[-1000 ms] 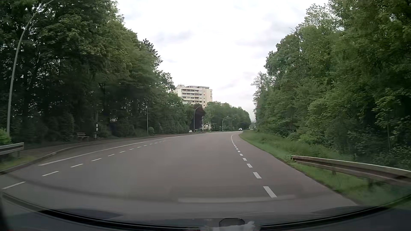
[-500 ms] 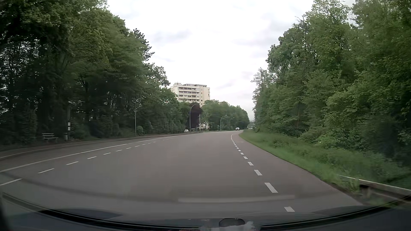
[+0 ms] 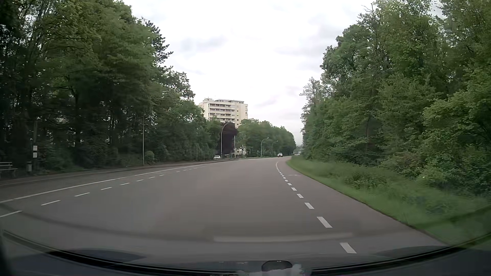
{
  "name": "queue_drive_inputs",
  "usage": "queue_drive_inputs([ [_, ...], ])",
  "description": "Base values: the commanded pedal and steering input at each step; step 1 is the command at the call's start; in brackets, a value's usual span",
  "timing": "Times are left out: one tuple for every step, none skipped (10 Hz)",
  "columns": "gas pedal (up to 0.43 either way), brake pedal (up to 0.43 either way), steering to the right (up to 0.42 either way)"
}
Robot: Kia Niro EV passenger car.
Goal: Follow the waypoints while adhering to traffic rules and regulations
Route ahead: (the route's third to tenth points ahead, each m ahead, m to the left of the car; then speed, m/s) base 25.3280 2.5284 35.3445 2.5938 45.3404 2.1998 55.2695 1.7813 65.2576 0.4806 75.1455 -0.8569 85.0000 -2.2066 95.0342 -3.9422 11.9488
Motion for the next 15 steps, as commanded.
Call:
queue_drive_inputs([
  [0.087,0.0,0.008],
  [0.087,0.0,0.008],
  [0.087,0.0,0.008],
  [0.087,0.0,0.008],
  [0.087,0.0,0.008],
  [0.087,0.0,0.008],
  [0.087,0.0,0.008],
  [0.079,0.0,0.008],
  [0.079,0.0,0.008],
  [0.079,0.0,0.008],
  [0.079,0.0,0.008],
  [0.079,0.0,0.008],
  [0.079,0.0,0.008],
  [0.079,0.0,0.008],
  [0.079,0.0,0.008],
])
